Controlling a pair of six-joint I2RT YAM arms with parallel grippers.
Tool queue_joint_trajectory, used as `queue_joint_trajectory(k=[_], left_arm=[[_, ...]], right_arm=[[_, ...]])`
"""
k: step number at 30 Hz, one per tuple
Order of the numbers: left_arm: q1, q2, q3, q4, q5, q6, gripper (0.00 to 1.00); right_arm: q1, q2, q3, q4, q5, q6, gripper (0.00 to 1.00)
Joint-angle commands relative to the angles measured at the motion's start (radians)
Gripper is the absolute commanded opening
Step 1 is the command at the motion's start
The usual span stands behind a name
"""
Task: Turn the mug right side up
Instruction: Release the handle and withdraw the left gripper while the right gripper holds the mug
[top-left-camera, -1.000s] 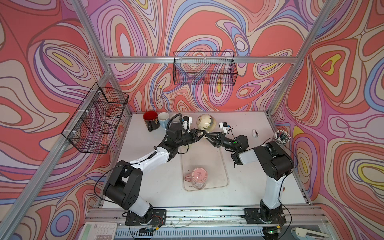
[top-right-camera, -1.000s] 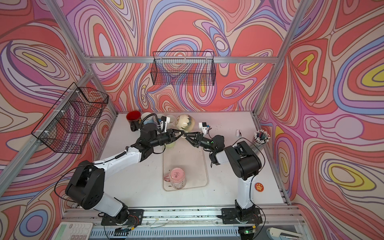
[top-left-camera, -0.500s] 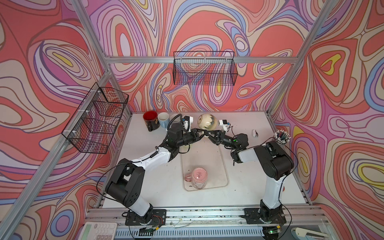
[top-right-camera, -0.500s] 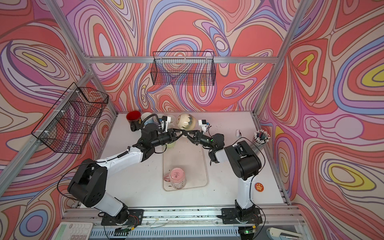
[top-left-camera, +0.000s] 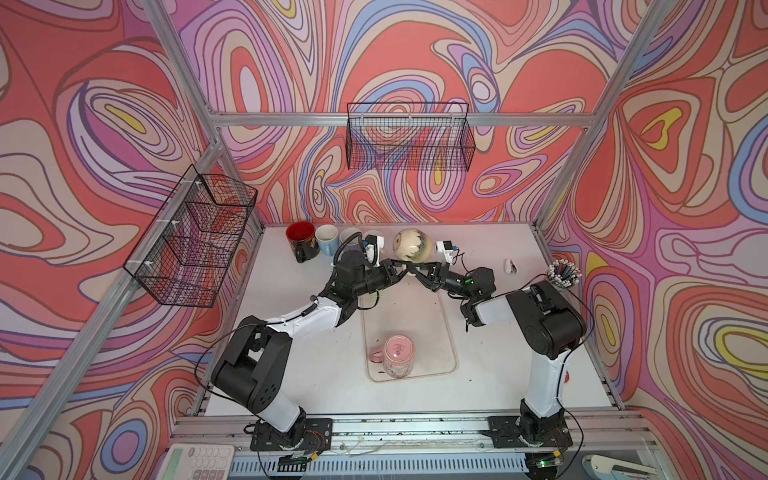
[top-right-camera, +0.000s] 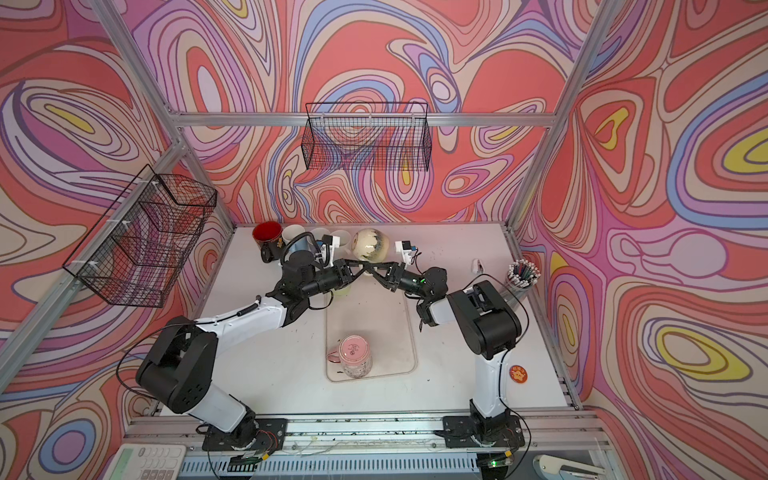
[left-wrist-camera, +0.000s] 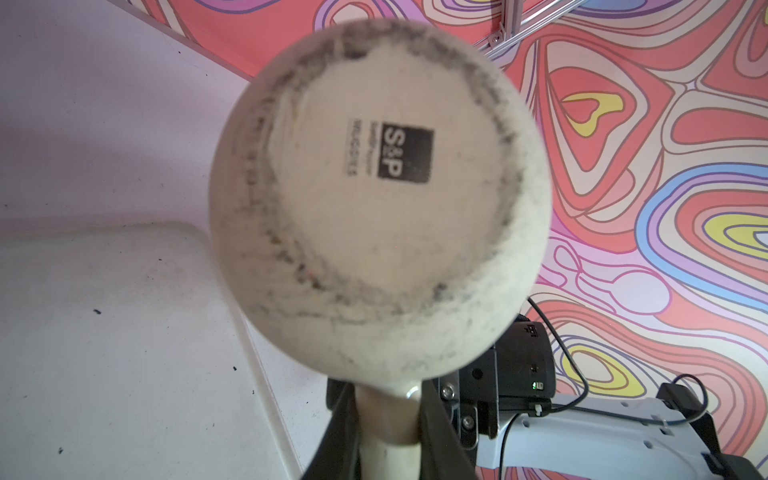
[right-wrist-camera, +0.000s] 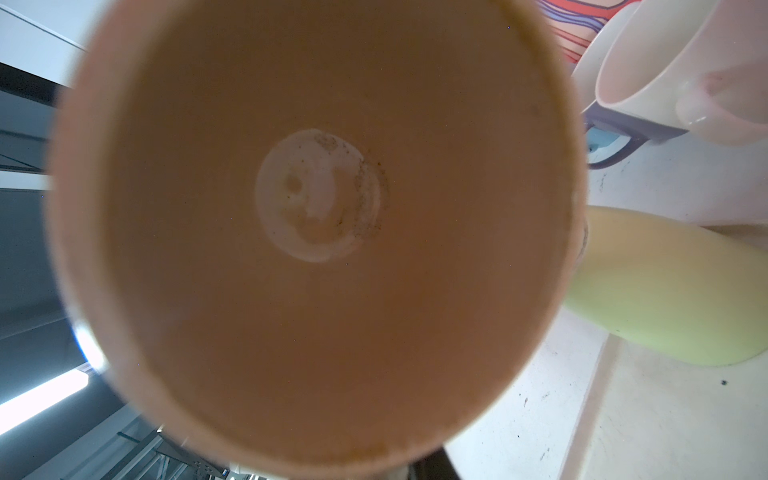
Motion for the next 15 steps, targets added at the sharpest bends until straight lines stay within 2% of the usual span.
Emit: queue_joint_trajectory(k=[1,2,5,15], left_arm=[[-0.006,-0.006,-0.011,0.042,0.013,0.065,0.23],[-0.005,-0.008,-0.013,0.034,0.006,0.07,0.29],[-0.001,-0.013,-0.015,0.012,-0.002,0.08,0.35],[0.014,-0.035,-0.018,-0.043,-0.031,0.111,0.4]], right_arm=[[-0.011,-0.005,-0.001,0.017,0.029,0.001,0.0],[-0.014,-0.008,-0.004,0.016,0.029,0.001,0.0],[-0.021,-0.013,-0.013,0.017,0.028,0.0,0.0],[-0.022,-0.009,-0.039,0.015,0.029,-0.013,0.0]])
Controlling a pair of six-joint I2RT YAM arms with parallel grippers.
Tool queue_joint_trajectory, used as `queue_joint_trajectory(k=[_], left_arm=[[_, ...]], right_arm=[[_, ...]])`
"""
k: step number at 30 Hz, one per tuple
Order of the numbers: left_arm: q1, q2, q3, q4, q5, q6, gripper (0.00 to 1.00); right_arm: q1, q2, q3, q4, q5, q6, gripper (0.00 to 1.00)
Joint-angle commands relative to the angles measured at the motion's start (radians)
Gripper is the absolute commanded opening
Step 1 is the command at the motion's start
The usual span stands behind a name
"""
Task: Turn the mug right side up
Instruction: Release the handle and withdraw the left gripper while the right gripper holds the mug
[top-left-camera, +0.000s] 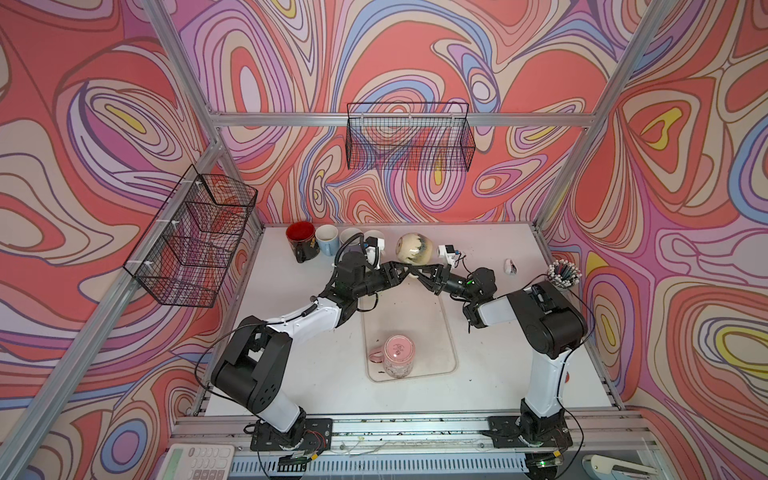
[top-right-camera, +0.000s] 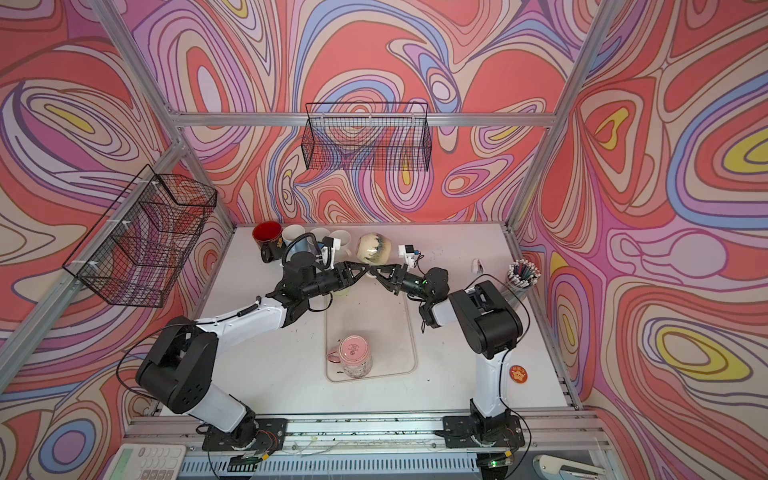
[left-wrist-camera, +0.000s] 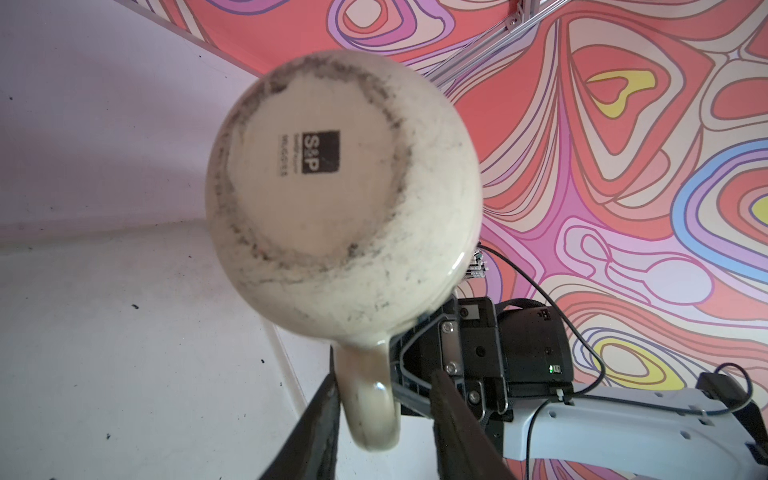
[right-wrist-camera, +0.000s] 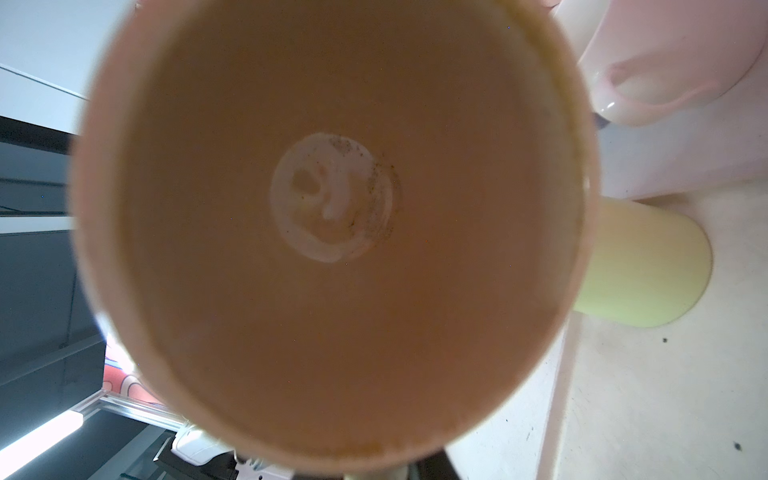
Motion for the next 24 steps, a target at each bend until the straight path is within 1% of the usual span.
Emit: queue_joint_trajectory(k=[1,3,7,11,14,20,24], left_arm=[[0.01,-0.04,-0.009,-0.007,-0.014,0.036,0.41],[0.015,-0.054,-0.011,-0.028,-0.025,0.047,0.42],[0.02,-0.09,0.001,-0.118,-0.055,0.065,0.49],[0.023,-0.126,0.021,-0.196,-0.056,0.086,0.52],[0.023,-0.156,0.046,-0.28,-0.065,0.117,0.53],[0.024,-0.234,0.059,-0.425,-0.098,0.176,0.54],[0.024,-0.293,0.082,-0.555,-0.139,0.237,0.55]], right_arm=[[-0.005,-0.01,-0.007,0.069,0.017,-0.029,0.0],[-0.006,-0.009,-0.009,0.067,0.017,-0.03,0.0],[-0.013,-0.004,-0.015,0.049,0.015,-0.029,0.0],[-0.016,-0.01,-0.016,-0.002,0.018,-0.059,0.0],[-0.016,-0.021,-0.008,-0.065,0.021,-0.097,0.0],[-0.017,-0.029,0.035,-0.269,0.025,-0.211,0.0],[-0.021,-0.016,0.07,-0.343,0.026,-0.253,0.0]])
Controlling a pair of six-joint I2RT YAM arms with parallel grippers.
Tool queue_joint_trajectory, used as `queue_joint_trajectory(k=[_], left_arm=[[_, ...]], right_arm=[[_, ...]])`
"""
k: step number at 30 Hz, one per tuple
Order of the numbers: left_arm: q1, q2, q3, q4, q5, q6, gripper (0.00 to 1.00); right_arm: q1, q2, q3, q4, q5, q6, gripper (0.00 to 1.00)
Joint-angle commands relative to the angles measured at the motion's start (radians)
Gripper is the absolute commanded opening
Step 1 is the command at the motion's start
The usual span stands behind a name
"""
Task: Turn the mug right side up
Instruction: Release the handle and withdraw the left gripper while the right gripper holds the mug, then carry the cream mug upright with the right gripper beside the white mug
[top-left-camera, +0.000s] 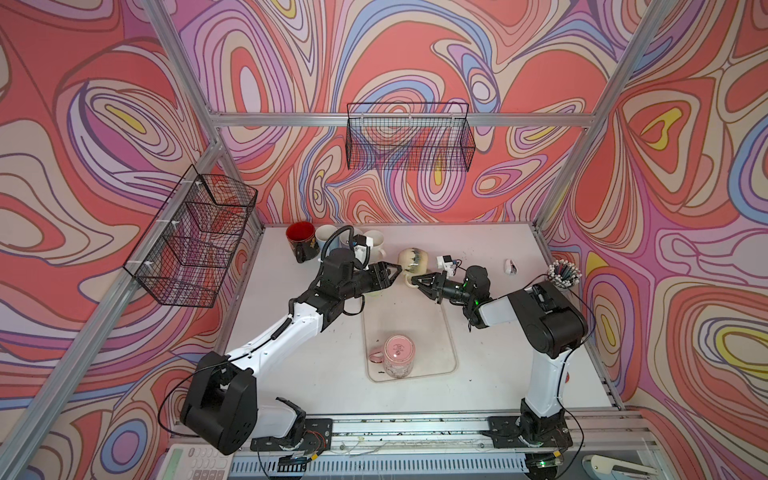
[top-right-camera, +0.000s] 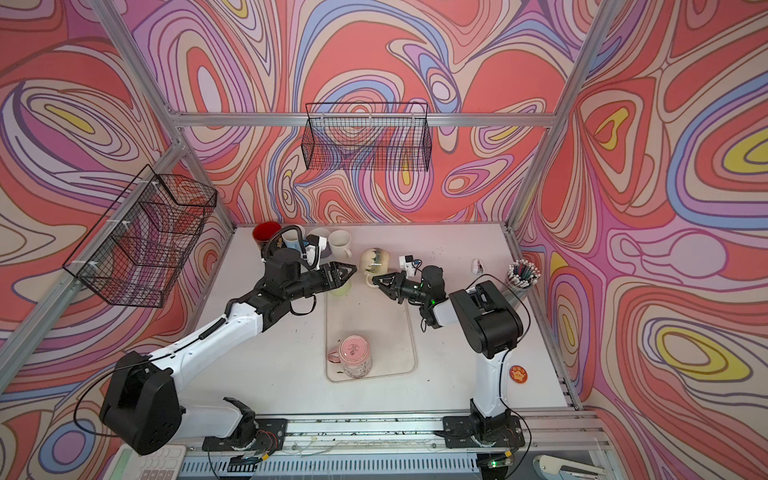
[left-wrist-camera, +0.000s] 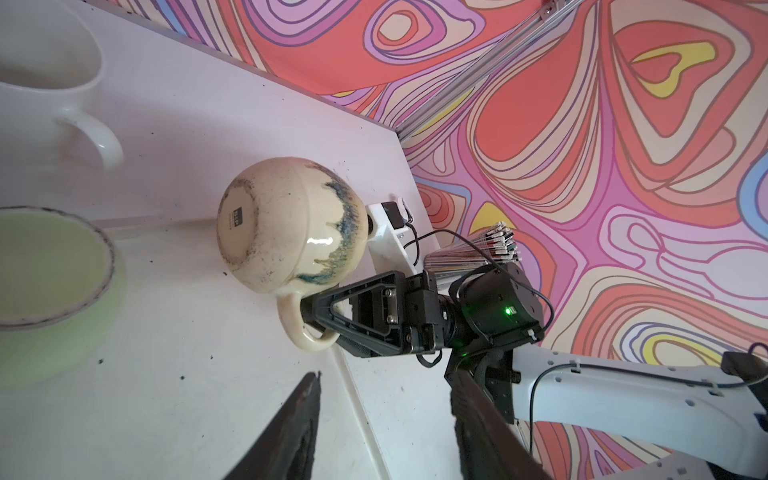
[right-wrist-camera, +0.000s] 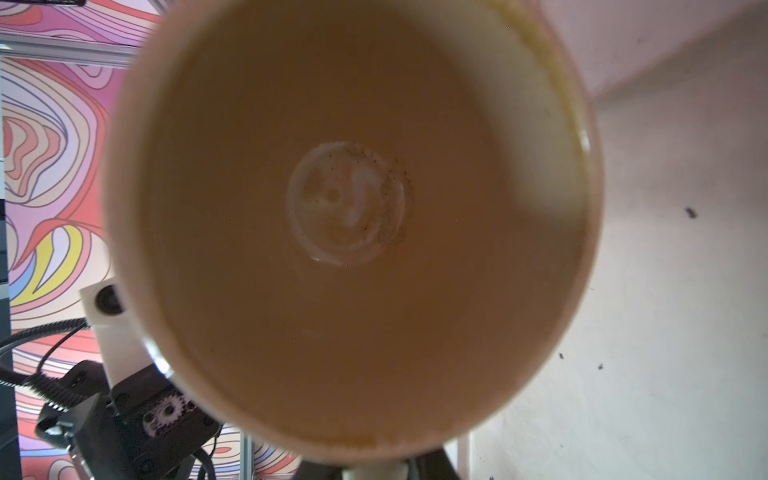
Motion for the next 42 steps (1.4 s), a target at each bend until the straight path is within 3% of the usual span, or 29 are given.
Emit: queue_joint_trajectory(k=[1,12,20,24,32,42], left_arm=[[0.005,-0.059,0.051,-0.163,-0.054,0.088,0.55],[0.004,-0.242,0.069,-0.45,-0.188,0.257,0.57],[0.005,-0.383,0.041,-0.574,-0.297,0.353,0.59],[0.004,-0.418,0.032,-0.632,-0.333,0.386,0.62],[0.004,-0.446,0.025,-0.709,-0.377,0.426,0.74],[0.004,-0.463,0.016,-0.743,-0.387,0.435,0.79]], right_arm=[[-0.008,-0.016,0.073,-0.007,0.013,-0.108,0.0],[-0.028,0.057,0.268,-0.313,-0.007,-0.261,0.0],[-0.055,0.158,0.43,-0.45,-0.039,-0.312,0.0],[-0.061,0.187,0.525,-0.614,-0.031,-0.405,0.0],[-0.061,0.231,0.736,-1.043,0.055,-0.658,0.0],[-0.061,0.321,0.944,-1.34,0.188,-0.819,0.0]])
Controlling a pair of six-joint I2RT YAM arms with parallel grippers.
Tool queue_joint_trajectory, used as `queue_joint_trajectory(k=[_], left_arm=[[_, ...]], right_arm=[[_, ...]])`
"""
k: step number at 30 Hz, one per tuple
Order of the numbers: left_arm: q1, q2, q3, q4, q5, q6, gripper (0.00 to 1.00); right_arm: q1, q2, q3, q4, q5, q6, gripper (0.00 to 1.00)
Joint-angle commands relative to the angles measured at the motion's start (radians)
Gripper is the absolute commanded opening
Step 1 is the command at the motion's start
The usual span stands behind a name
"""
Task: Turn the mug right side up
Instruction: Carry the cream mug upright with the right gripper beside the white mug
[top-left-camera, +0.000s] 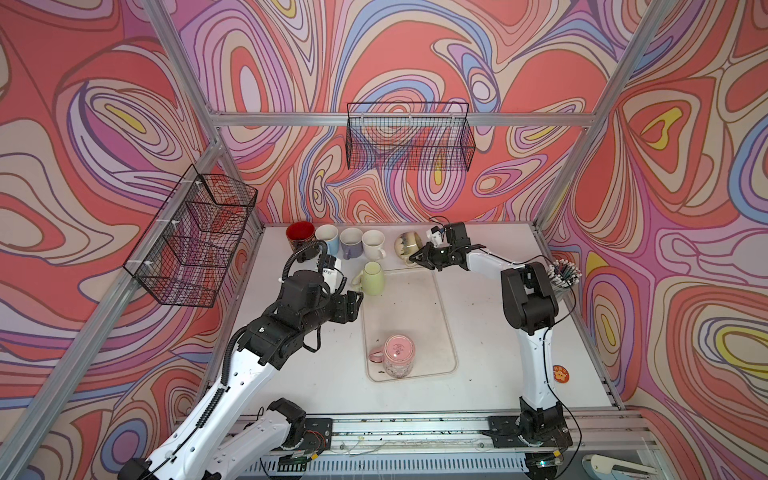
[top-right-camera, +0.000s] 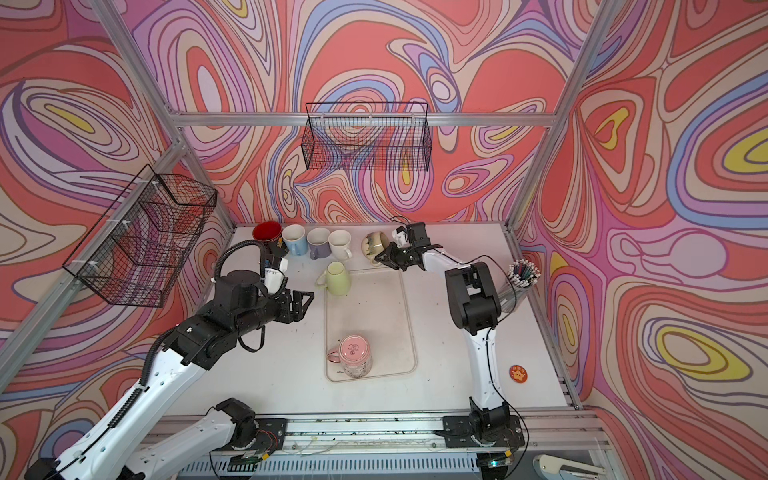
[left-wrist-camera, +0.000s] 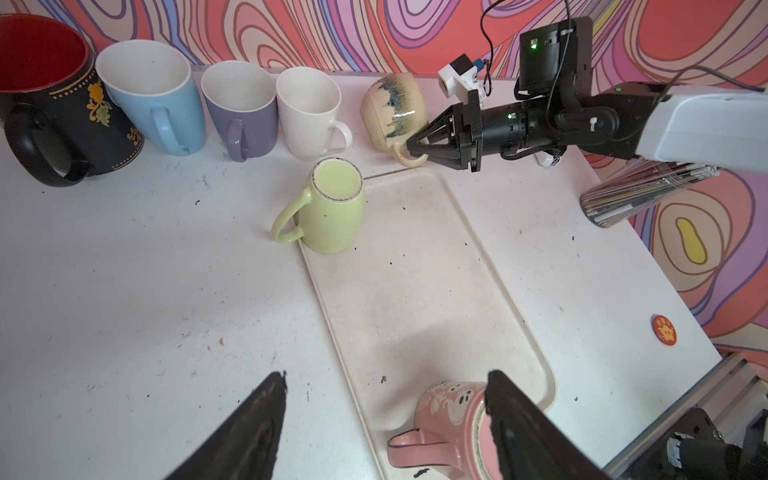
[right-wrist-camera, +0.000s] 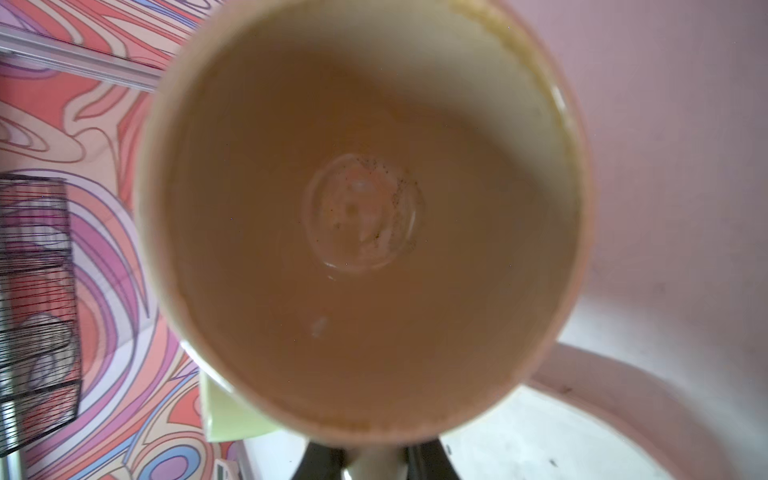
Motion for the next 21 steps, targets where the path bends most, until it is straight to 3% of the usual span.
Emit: queue_joint_trajectory(k=[1,9,21], left_arm=[[0.005,-0.028,-0.019,-0.041,-0.017,0.023,0.79],[0.005,-0.046,-0.044,-0.042,-0.036,0.024,0.8],[0.004,-0.069,-0.075,-0.035,-0.061,0.029,0.81]], right_arm=[[-0.001,0.018,0.071,-0.087,0.054,-0.108,0.0],[0.015,0.054,0.151,-0.175,0.153,-0.166,0.0],[0.103,0.145,0.367,-0.399,0.416,-0.31,0.0]])
